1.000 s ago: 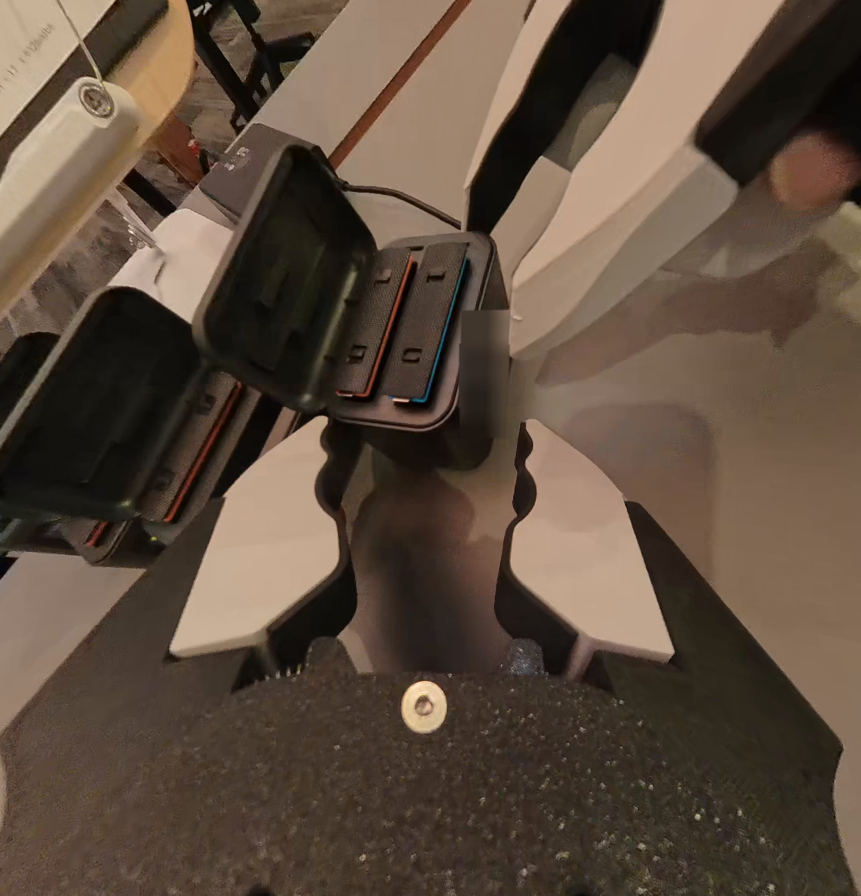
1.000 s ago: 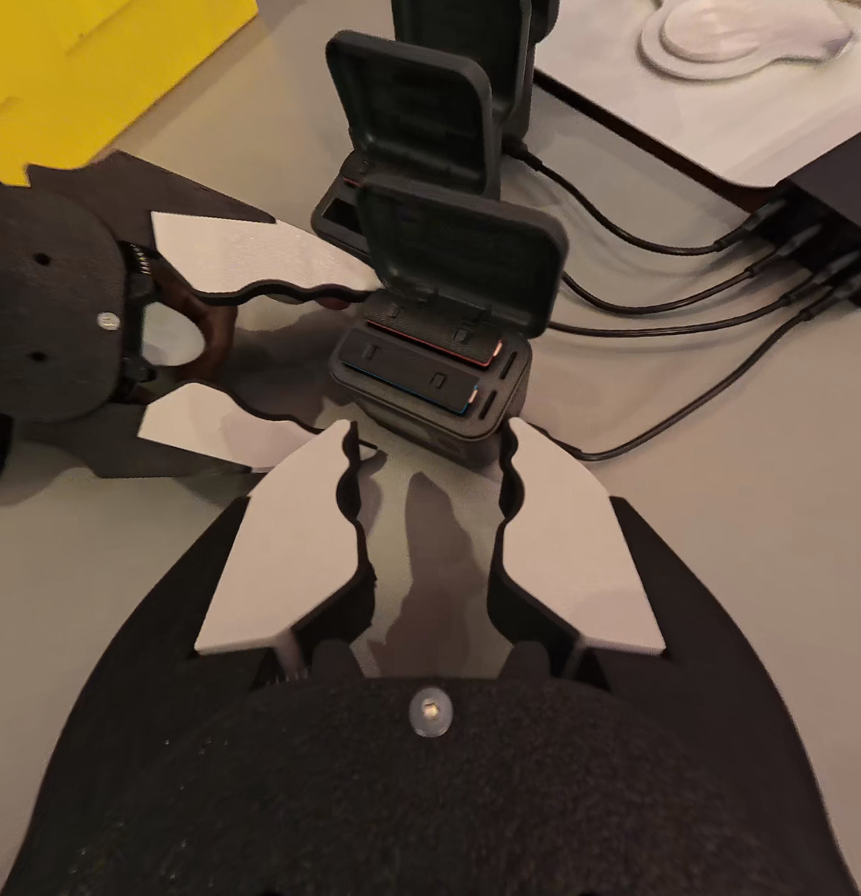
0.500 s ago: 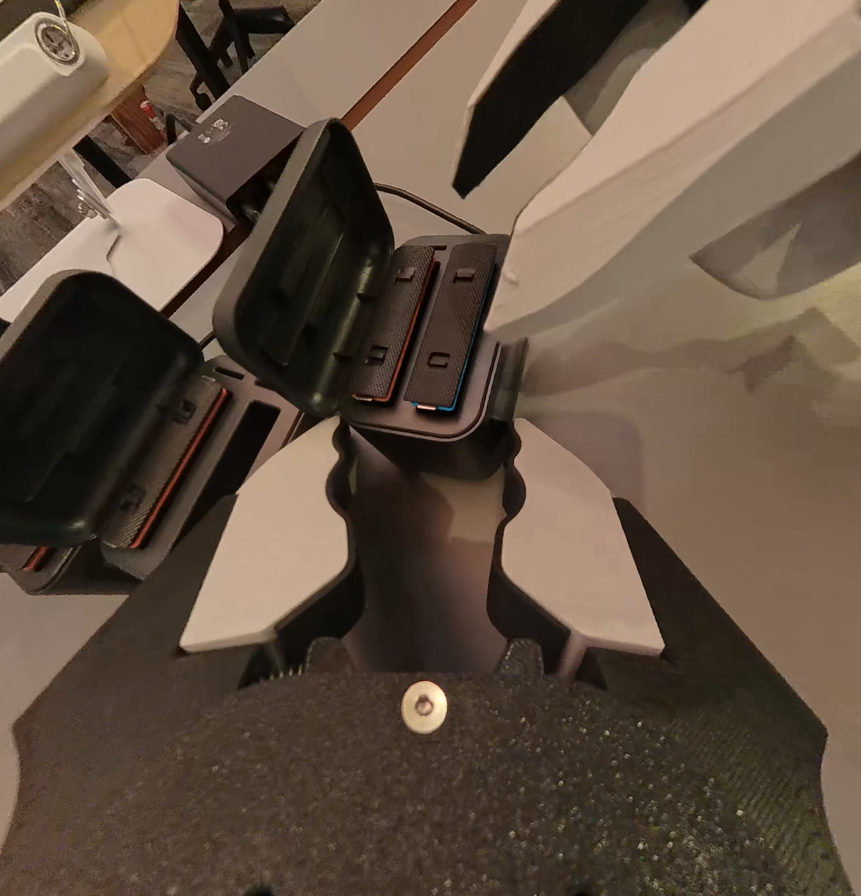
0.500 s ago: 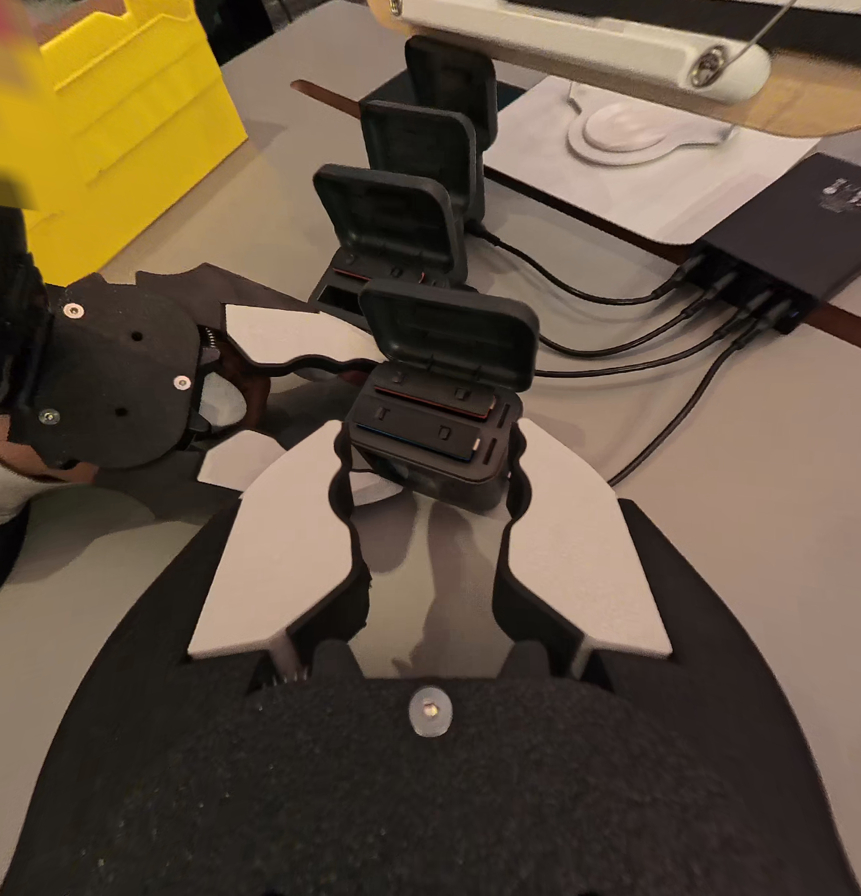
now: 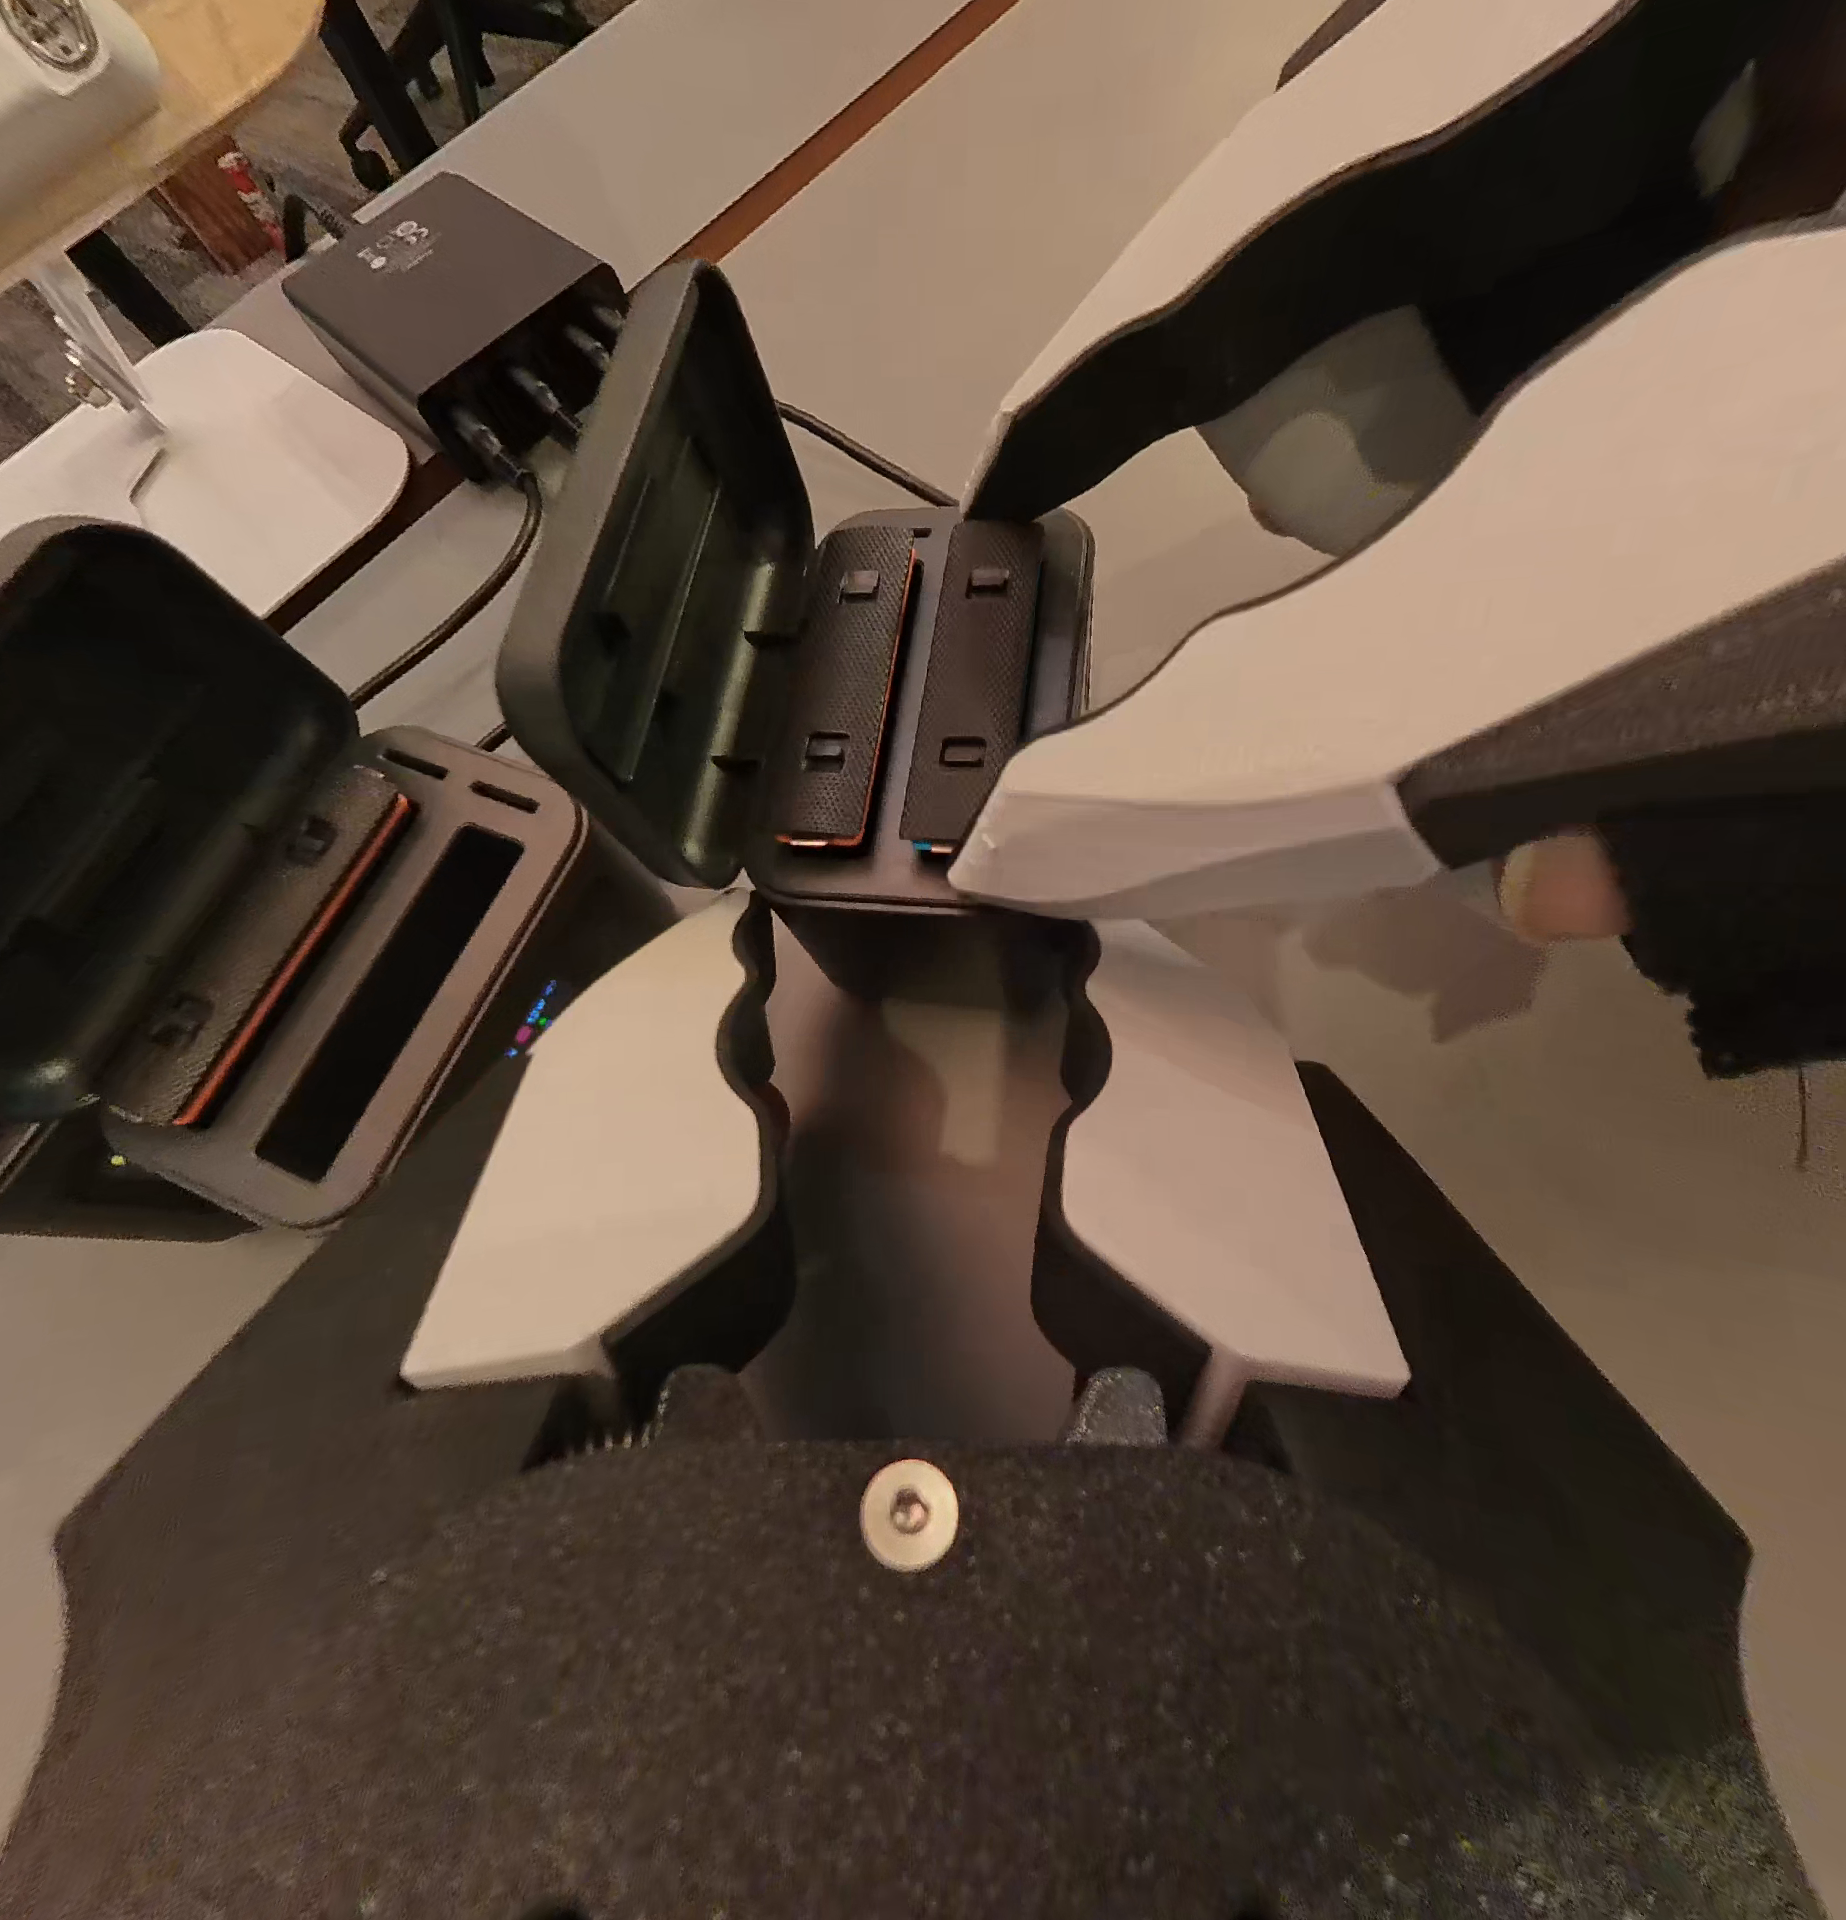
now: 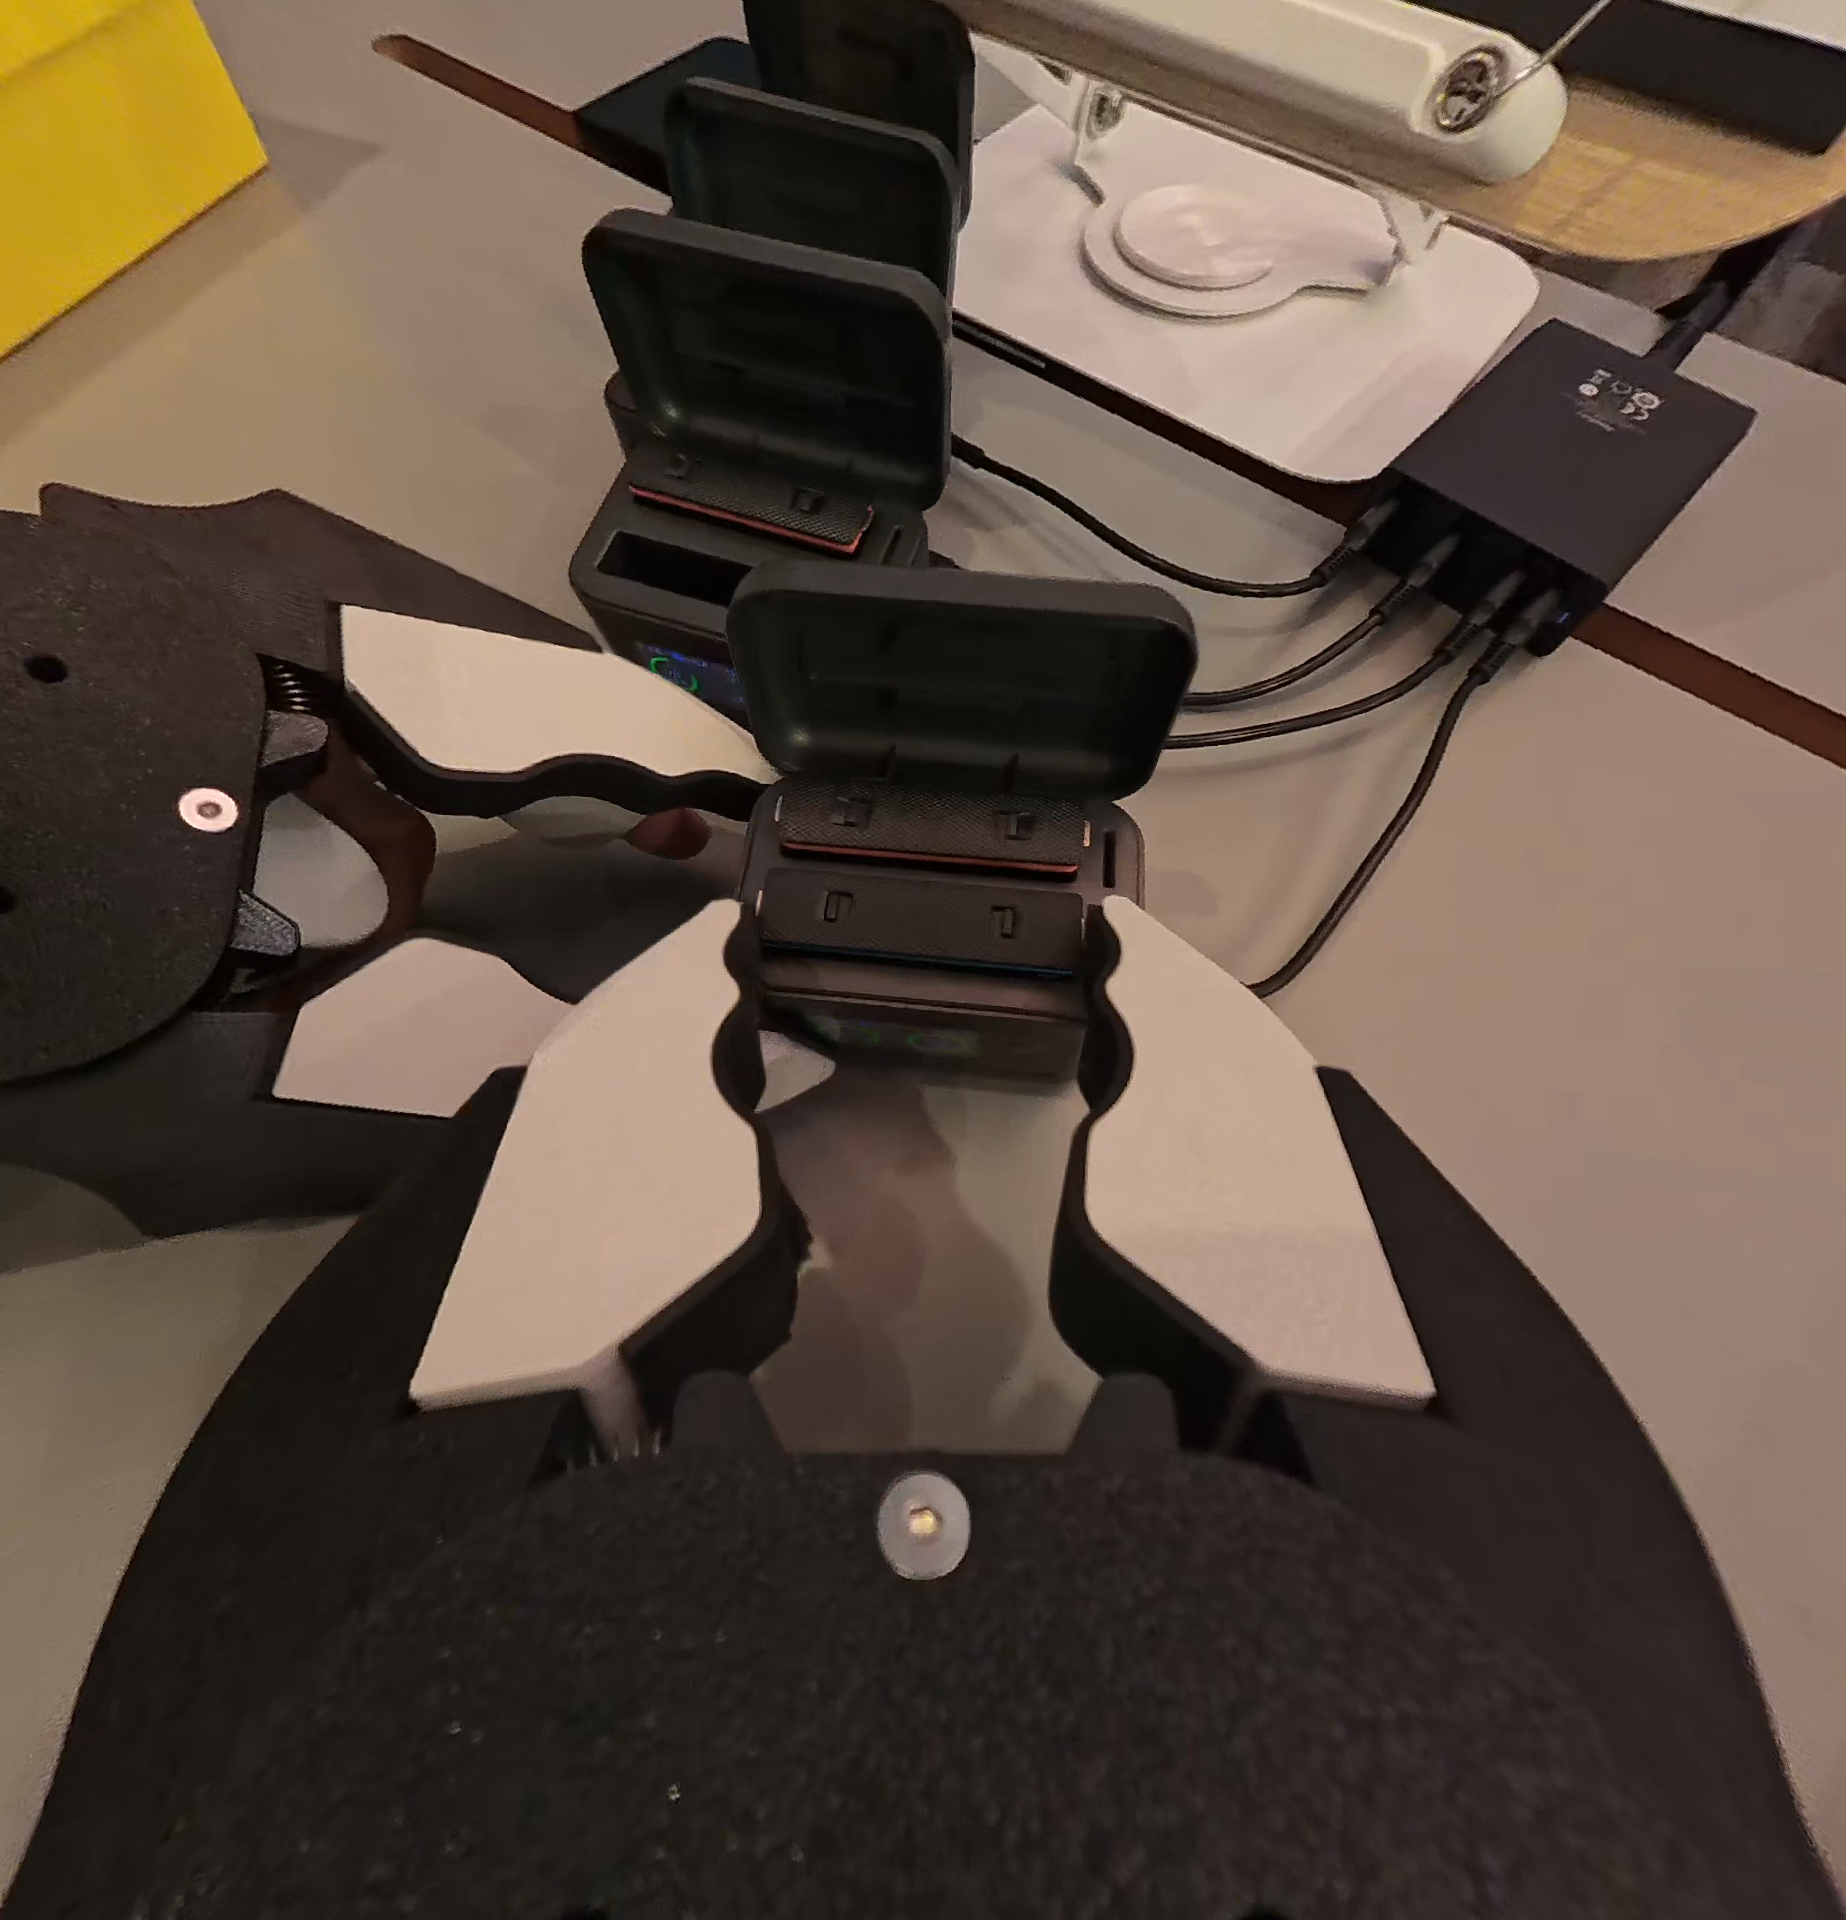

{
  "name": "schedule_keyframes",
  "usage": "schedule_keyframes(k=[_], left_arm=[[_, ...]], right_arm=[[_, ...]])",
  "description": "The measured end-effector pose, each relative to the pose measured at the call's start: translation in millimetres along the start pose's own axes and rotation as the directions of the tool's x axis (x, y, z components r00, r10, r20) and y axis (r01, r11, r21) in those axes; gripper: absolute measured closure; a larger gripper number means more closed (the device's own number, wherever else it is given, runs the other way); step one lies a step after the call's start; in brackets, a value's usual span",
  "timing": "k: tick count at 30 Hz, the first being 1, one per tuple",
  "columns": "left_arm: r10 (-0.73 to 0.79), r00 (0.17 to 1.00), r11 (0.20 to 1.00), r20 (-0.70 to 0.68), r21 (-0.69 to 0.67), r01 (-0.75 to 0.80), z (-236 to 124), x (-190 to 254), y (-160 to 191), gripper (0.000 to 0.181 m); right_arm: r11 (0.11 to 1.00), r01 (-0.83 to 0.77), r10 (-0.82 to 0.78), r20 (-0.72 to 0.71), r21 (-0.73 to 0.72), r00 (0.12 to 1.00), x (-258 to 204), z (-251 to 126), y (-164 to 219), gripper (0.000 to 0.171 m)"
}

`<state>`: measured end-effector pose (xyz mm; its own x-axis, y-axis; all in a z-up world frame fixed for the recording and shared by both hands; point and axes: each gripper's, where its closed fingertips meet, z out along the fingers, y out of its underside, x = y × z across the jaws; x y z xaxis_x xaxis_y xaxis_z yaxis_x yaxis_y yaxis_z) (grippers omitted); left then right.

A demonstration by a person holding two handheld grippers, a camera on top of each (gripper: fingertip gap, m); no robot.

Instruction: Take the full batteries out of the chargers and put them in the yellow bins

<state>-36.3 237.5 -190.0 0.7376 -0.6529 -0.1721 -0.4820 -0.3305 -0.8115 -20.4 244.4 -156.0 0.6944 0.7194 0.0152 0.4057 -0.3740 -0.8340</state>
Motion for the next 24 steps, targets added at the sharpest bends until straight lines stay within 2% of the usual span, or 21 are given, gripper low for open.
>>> schedule_keyframes(k=[9, 24], left_arm=[[-0.004, 1.0, 0.999, 0.011, -0.038, 0.005, 5.1, -1.0, 4.6, 0.123], [-0.101, 0.993, 0.995, -0.064, -0.031, 0.099, 1.9, 0.4, 2.1, 0.124]], right_arm=[[1.0, 0.015, -0.016, 0.041, 0.014, 0.999, -7.0, 0.9, -0.7, 0.114], [0.999, 0.008, -0.01, 0.06, 0.038, 0.998, -7.3, -0.1, -7.9, 0.114]])
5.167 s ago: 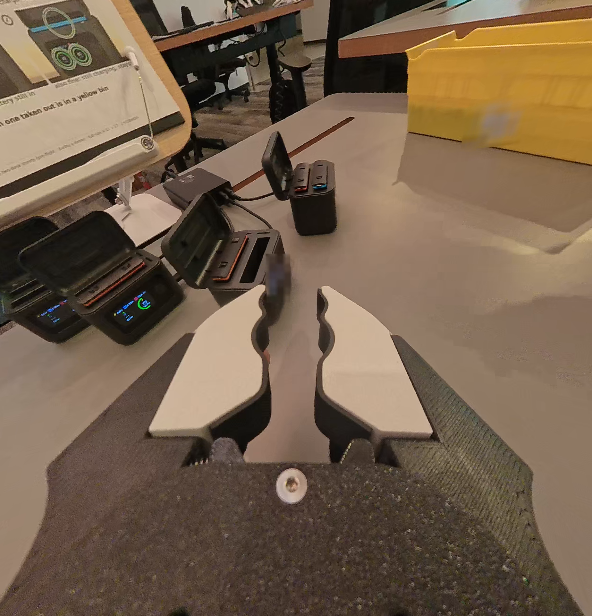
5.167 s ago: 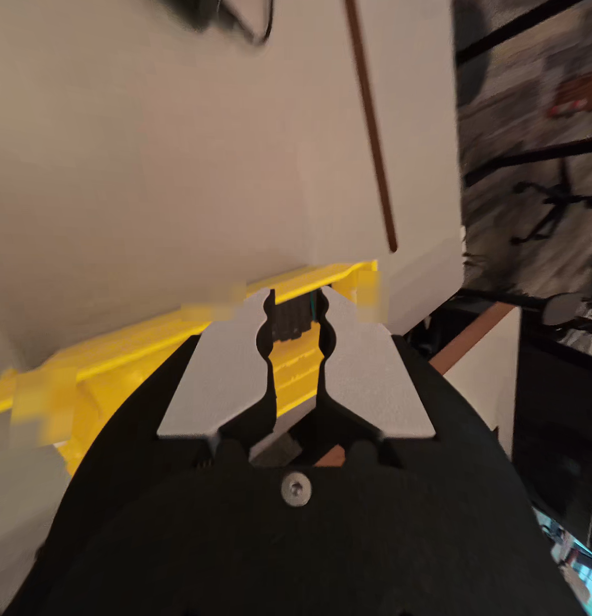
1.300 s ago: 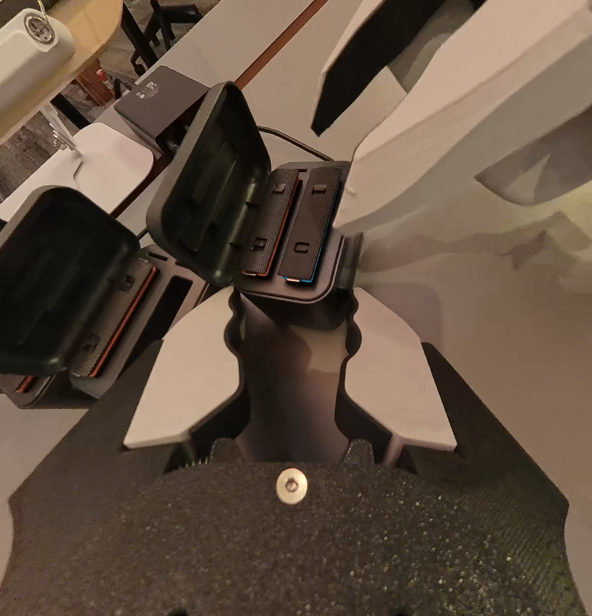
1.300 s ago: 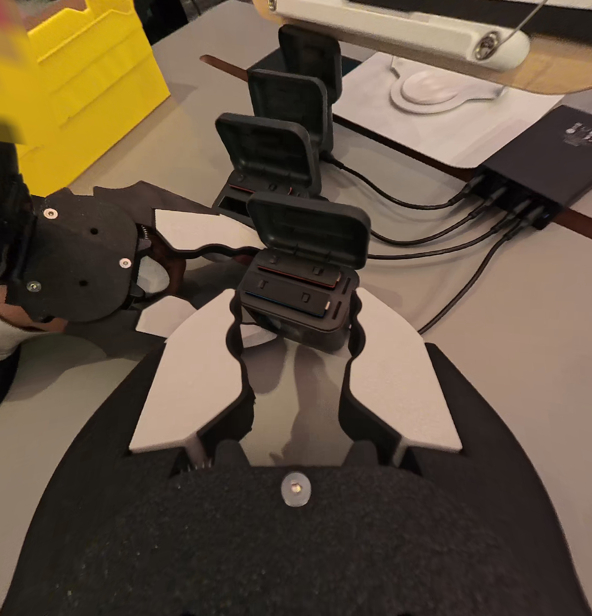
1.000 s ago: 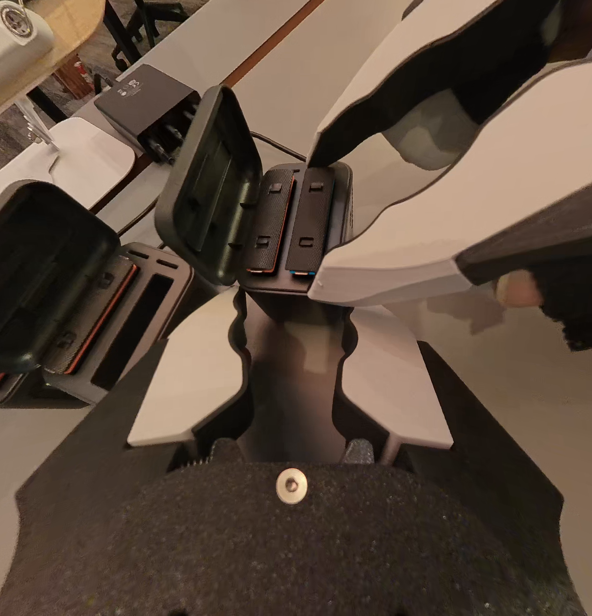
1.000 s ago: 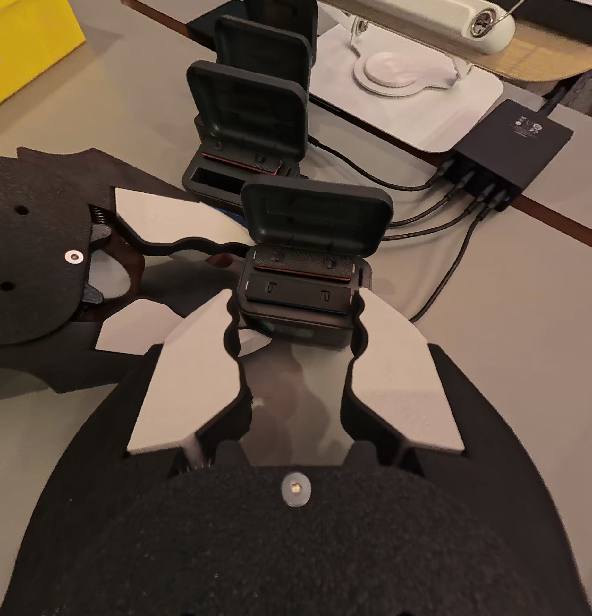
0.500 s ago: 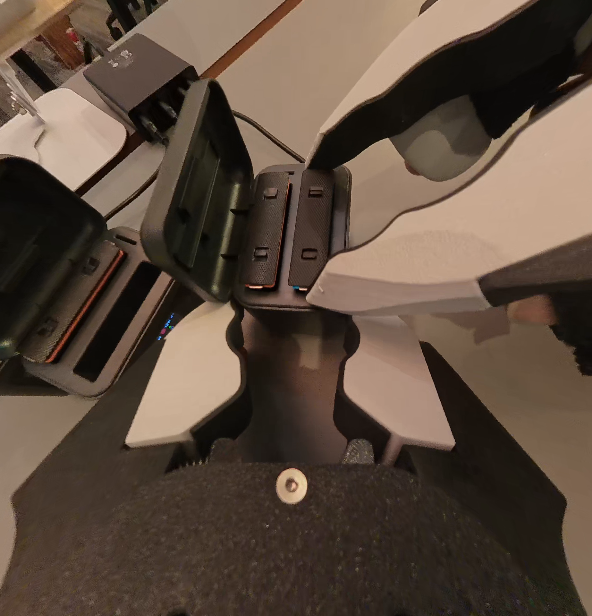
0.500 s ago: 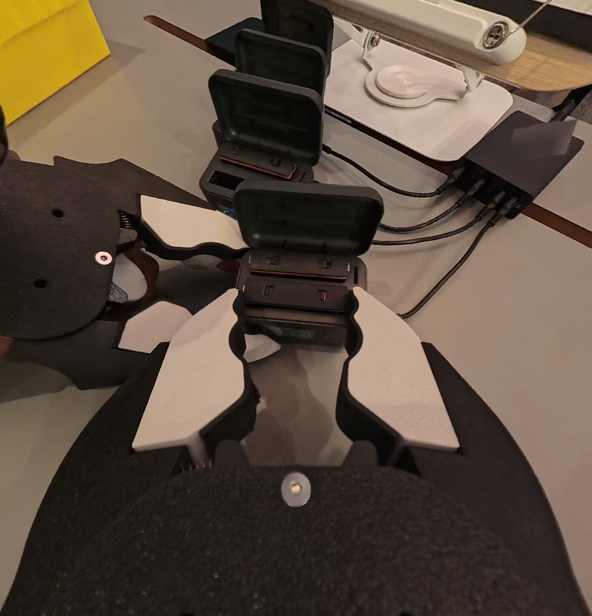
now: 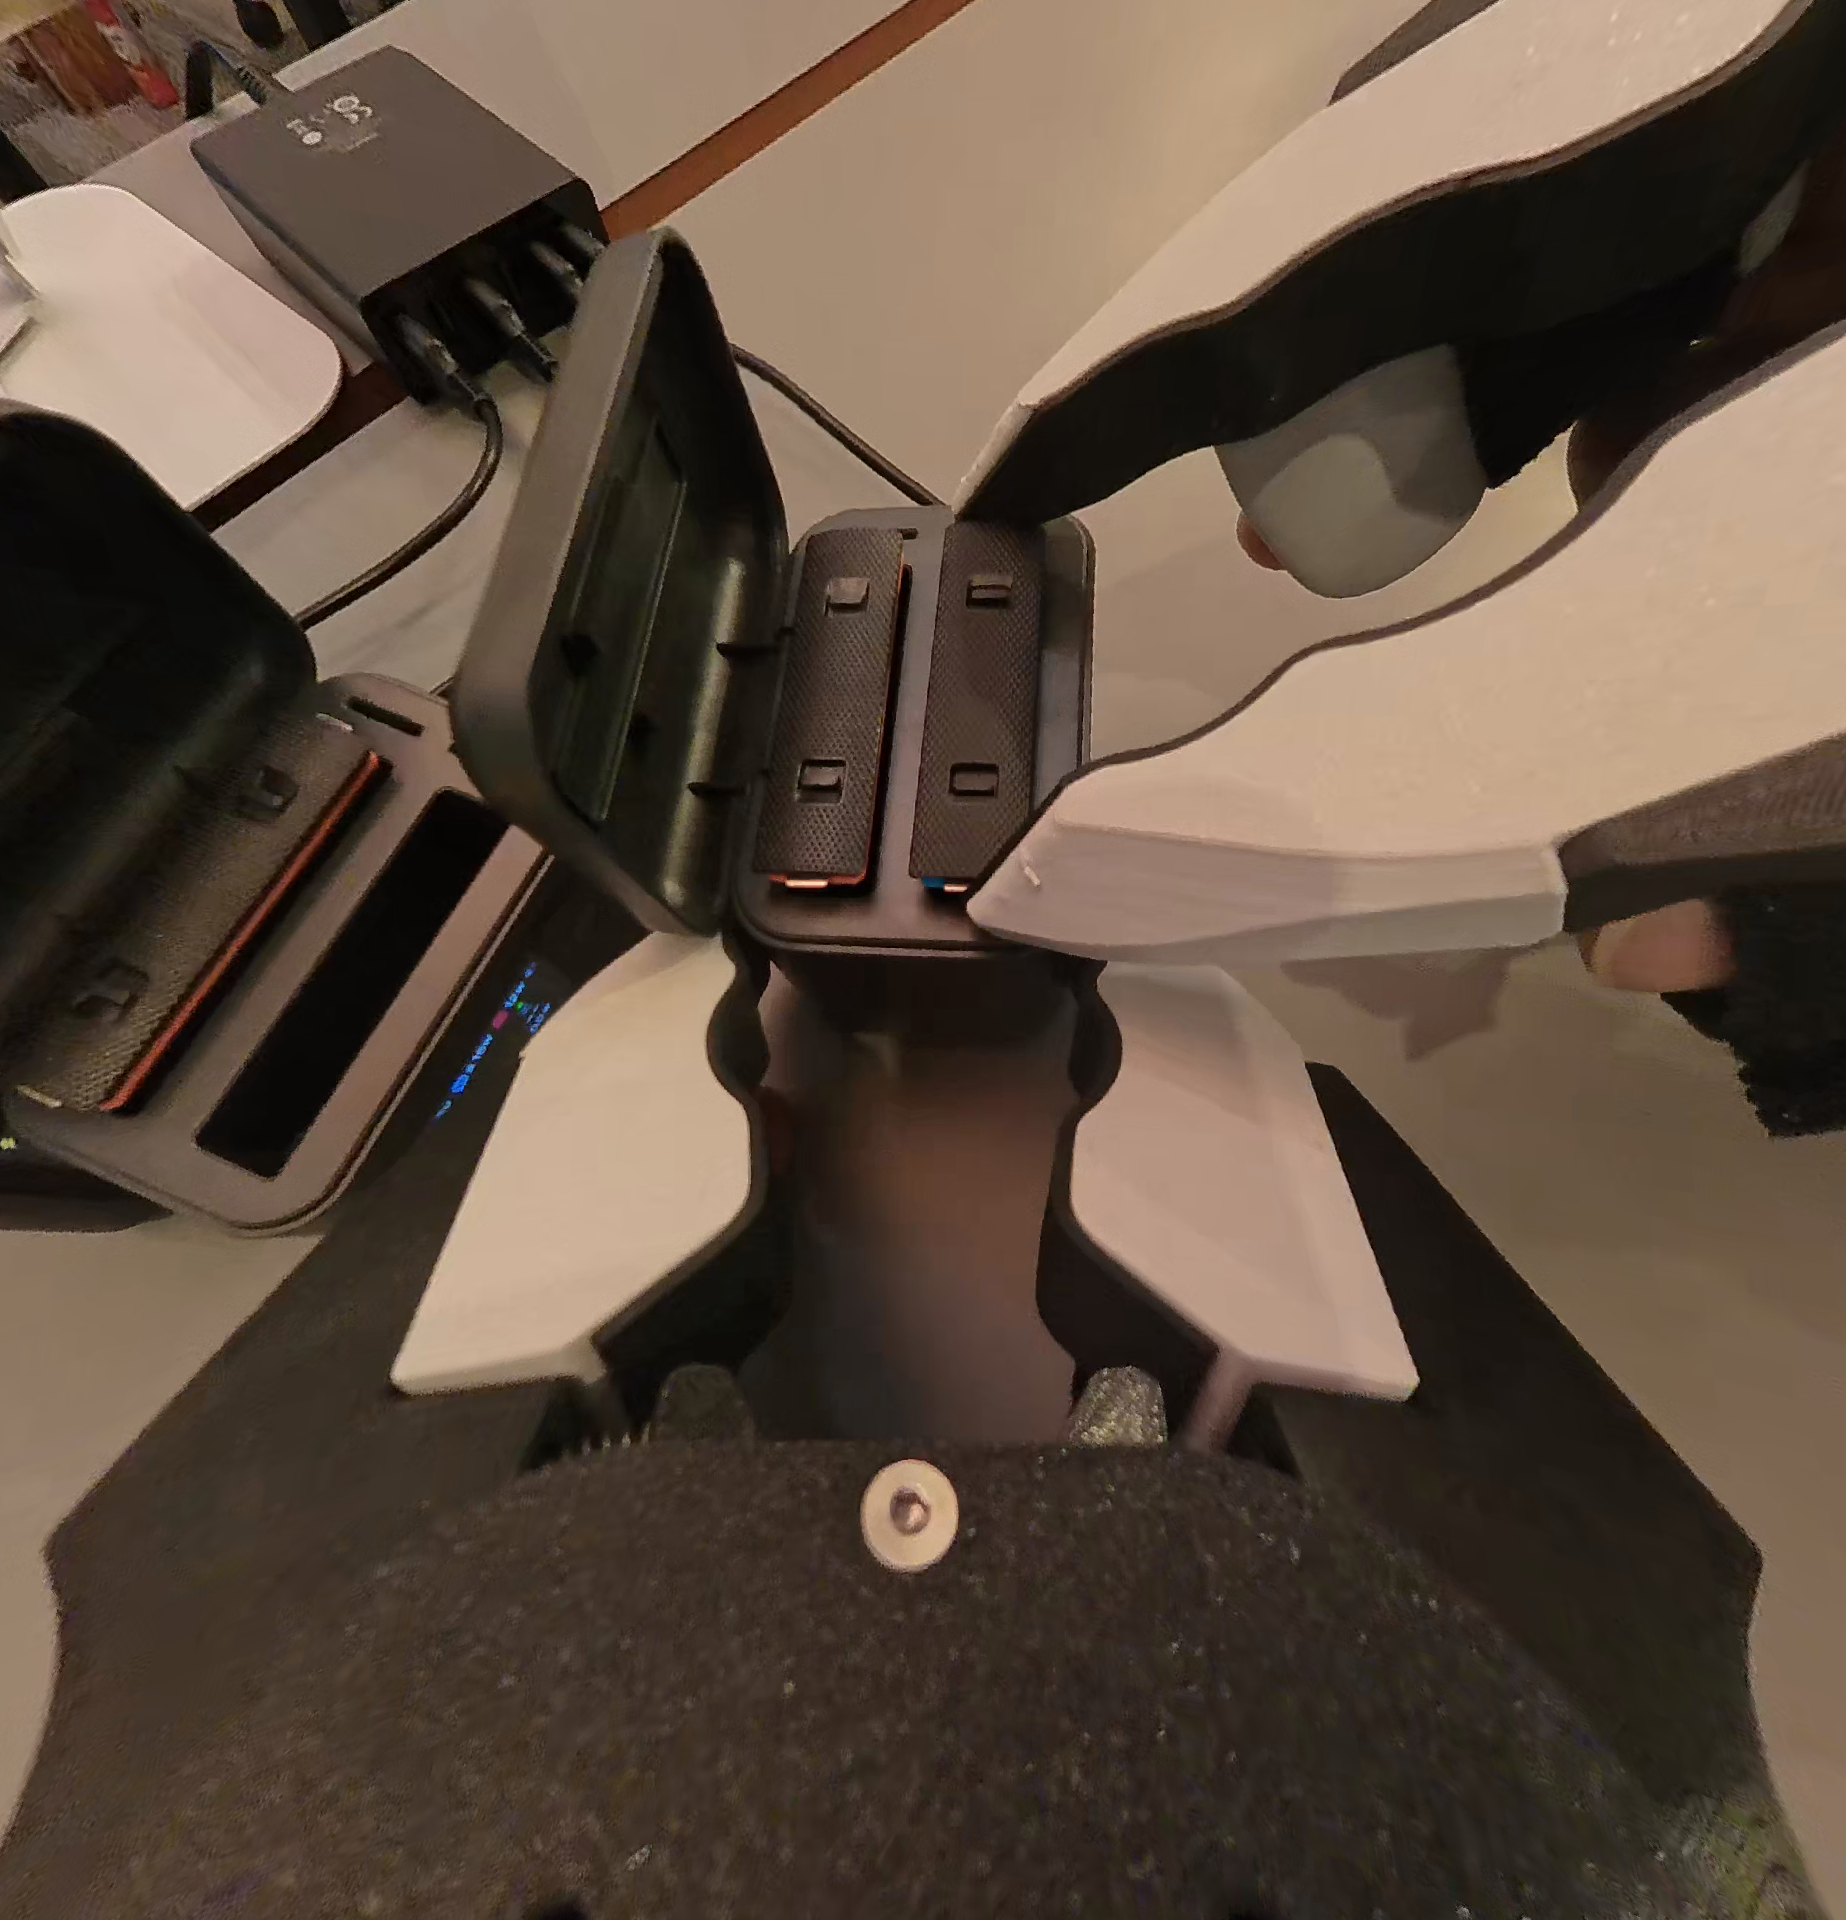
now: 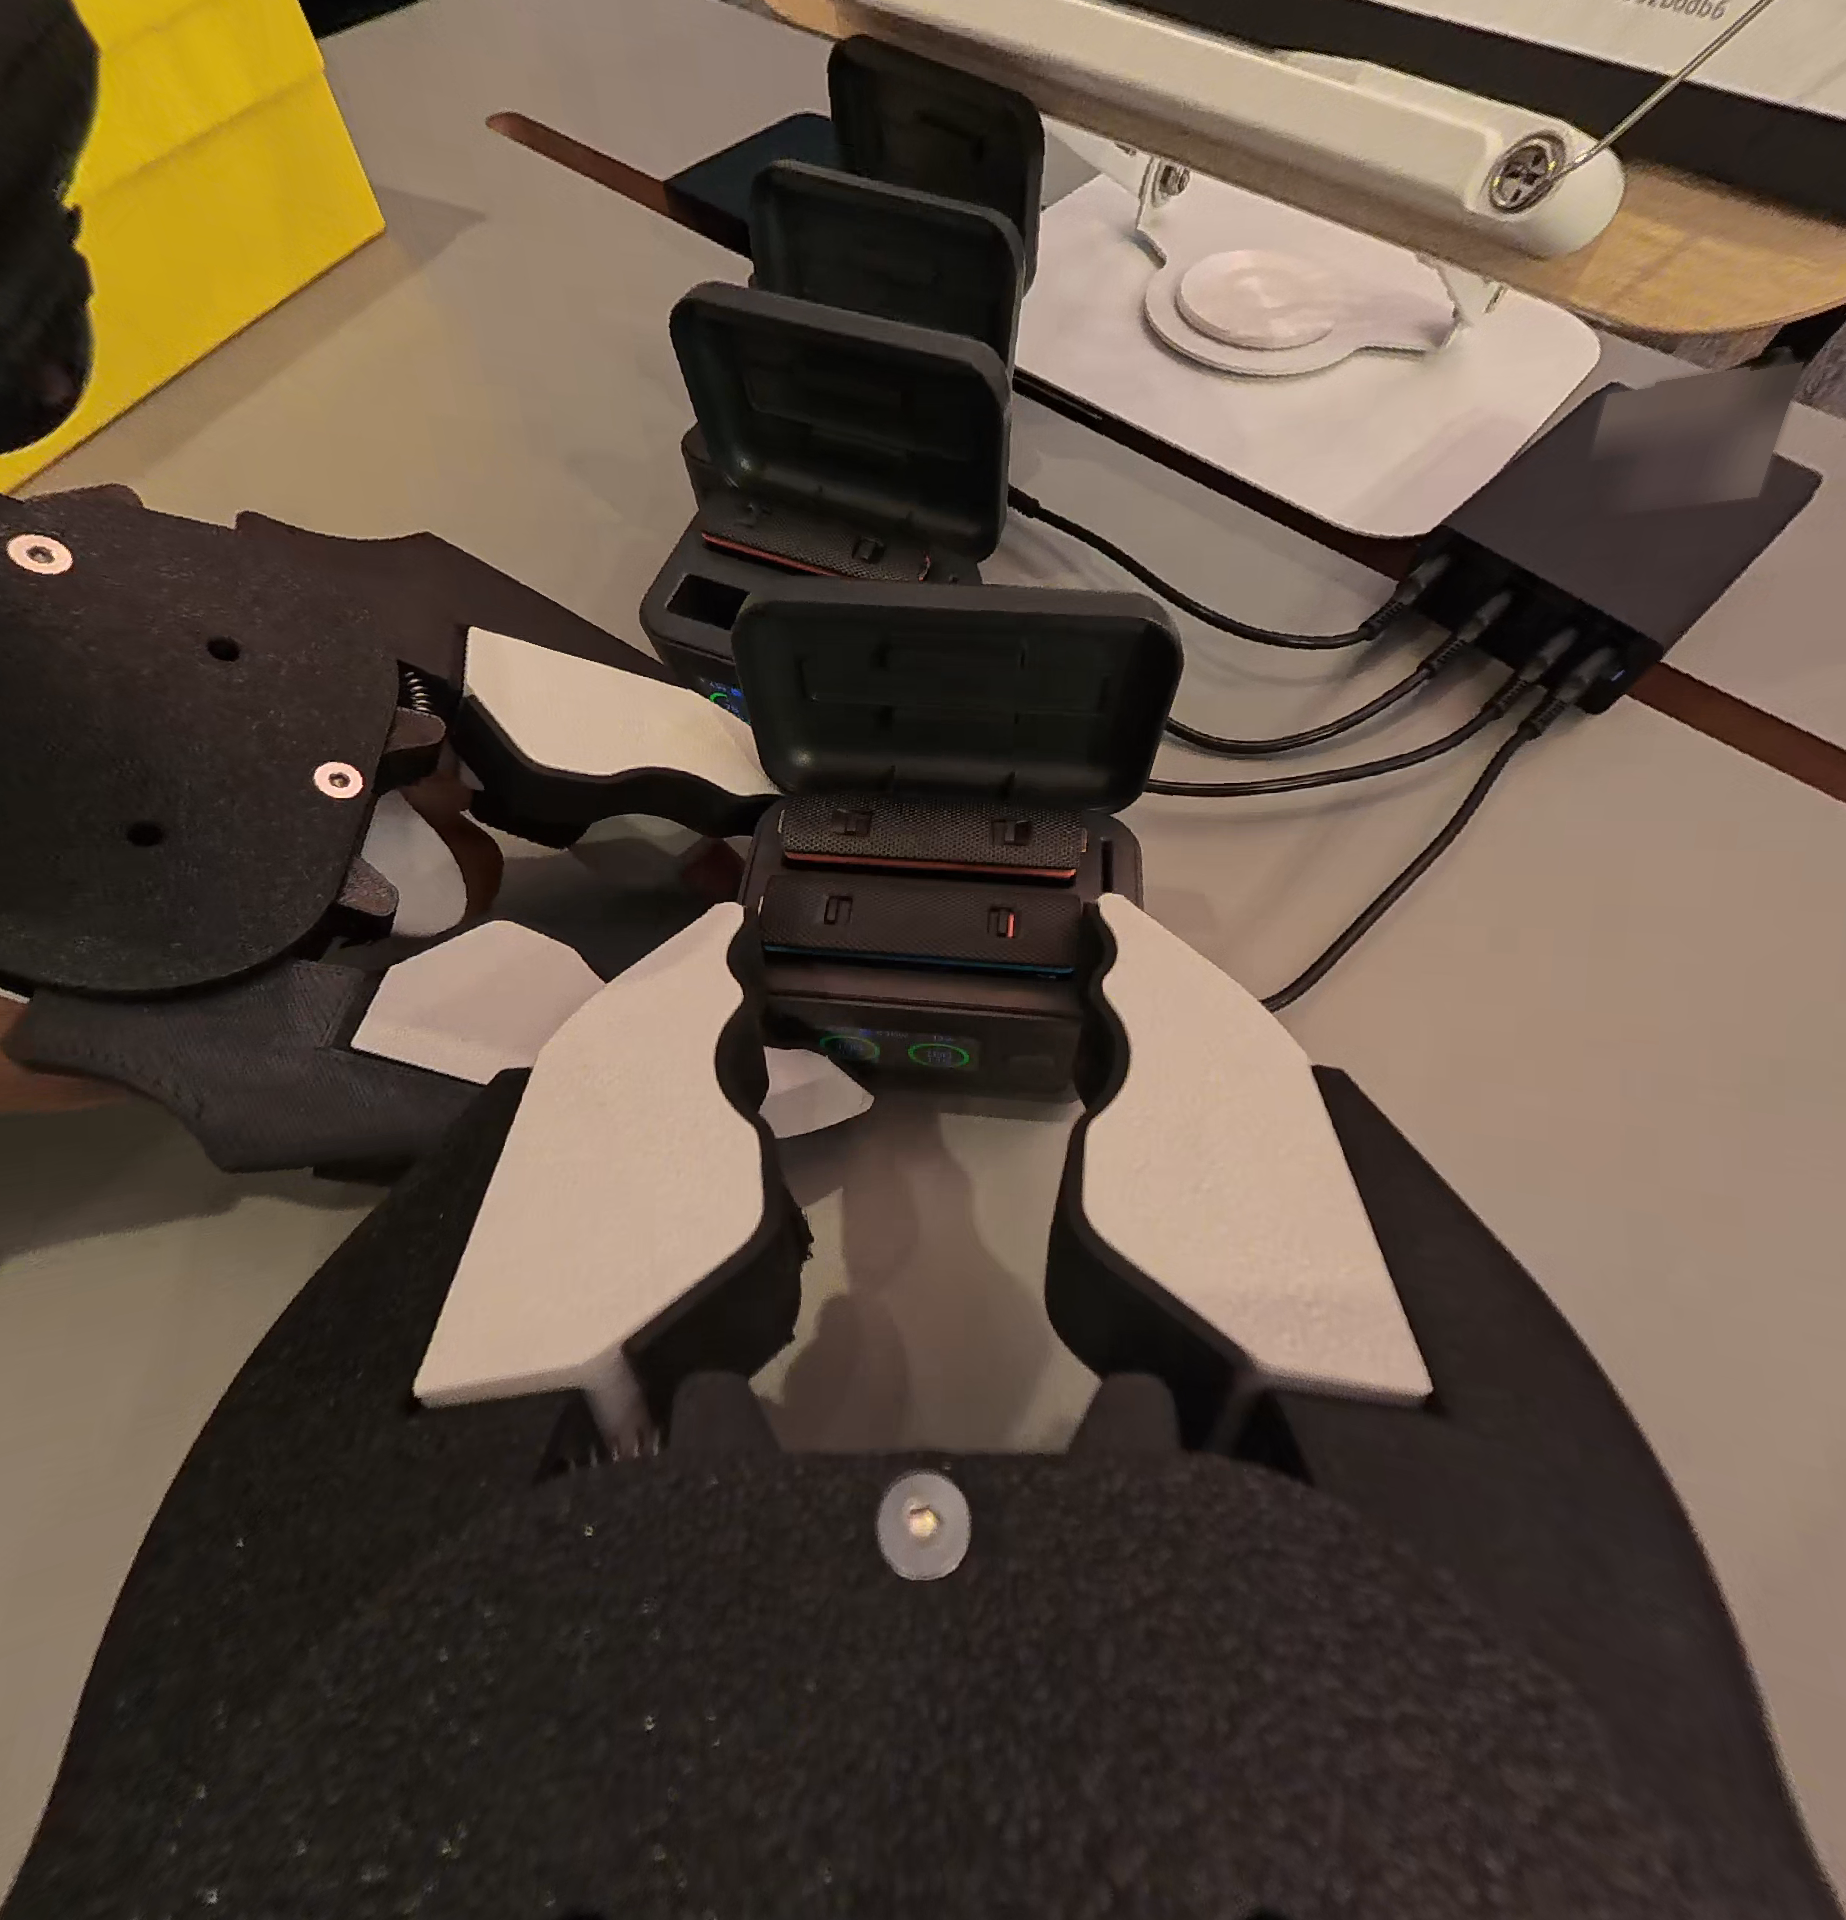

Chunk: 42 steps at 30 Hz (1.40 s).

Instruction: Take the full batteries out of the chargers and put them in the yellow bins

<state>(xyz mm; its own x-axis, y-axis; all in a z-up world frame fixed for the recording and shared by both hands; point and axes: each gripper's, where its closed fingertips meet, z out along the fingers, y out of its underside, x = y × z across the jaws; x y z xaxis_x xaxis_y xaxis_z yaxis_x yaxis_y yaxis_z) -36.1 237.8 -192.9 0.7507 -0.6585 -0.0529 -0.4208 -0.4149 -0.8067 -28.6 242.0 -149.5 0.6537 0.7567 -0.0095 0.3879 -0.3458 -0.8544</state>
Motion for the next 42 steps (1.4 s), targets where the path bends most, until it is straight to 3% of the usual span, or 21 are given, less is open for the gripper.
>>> schedule_keyframes(k=[26, 29, 31, 36, 42], left_arm=[[0.017, 1.0, 1.0, 0.006, -0.011, -0.017, 2.0, -3.1, 4.9, 0.124], [0.037, 0.999, 0.999, 0.017, -0.017, -0.036, 2.1, -4.5, 5.9, 0.124], [0.034, 0.999, 0.999, 0.014, -0.017, -0.034, 1.9, -4.5, 5.9, 0.124], [0.042, 0.999, 0.999, 0.022, -0.015, -0.042, 1.4, -4.6, 5.7, 0.124], [0.049, 0.998, 0.998, 0.029, -0.03, -0.048, 2.0, -4.7, 7.7, 0.124]], right_arm=[[0.992, -0.012, 0.01, 0.014, 0.126, 1.0, -1.5, 1.6, -4.4, 0.114], [0.954, -0.067, 0.063, 0.023, 0.293, 0.998, 6.0, -24.6, -43.0, 0.113], [0.951, -0.006, 0.015, -0.026, 0.309, 1.0, 10.4, -33.1, -51.1, 0.114], [0.932, -0.034, 0.048, -0.029, 0.361, 0.998, 22.2, -57.5, -66.7, 0.114], [0.902, -0.036, 0.092, -0.11, 0.431, 0.99, 55.2, -117.5, -93.0, 0.114]])
